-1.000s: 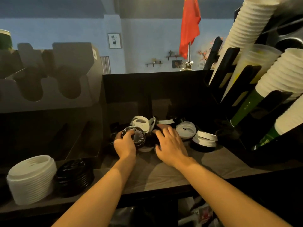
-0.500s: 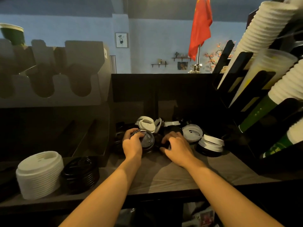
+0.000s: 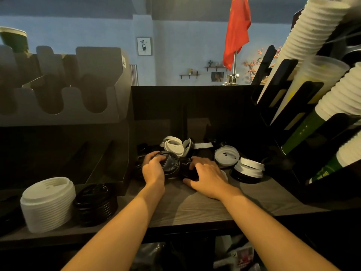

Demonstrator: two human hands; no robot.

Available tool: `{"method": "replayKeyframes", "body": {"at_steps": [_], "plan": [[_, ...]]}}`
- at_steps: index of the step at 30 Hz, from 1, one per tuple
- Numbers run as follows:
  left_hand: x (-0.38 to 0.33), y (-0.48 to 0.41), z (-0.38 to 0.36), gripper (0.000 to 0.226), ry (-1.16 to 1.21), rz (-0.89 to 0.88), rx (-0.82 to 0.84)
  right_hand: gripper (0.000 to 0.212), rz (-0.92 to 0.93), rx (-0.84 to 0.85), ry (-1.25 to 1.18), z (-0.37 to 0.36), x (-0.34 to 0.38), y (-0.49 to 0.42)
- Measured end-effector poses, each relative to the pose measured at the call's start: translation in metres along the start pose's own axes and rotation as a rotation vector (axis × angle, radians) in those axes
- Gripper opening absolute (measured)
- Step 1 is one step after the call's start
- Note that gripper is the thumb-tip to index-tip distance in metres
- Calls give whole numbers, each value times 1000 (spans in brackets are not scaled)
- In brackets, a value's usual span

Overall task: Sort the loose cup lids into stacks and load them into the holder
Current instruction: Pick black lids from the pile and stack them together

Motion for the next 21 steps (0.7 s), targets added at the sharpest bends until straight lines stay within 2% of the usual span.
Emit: {"method": "replayKeyframes", "body": {"at_steps": [3,9,12,17,21], "plan": [[2,-1,0,26,-11,3,14,70,-31,73,52,-2,5,-1],[2,1,-1,24,-16,-13,69,60,-93,61,-9,2,5,1],[3,0,1,26,15,2,61,70,-106,-14,-66,5,3,3],[2,-2,2,32,36,43,-16,85,-196,-266,-307,5,-9,5],[2,3,1,25,-42,-62,110,100,-114,-249,-328,4,-5,4]]}}
Point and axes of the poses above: each hand's wrist, its own y-axis away from the middle knuckle, its own z-axis out of the back of the hand, x = y × z, the point moved 1 cm from there along -y, towards the middle knuckle, and after that the axes turned 5 degrees about -x, right-handed, at the moved point
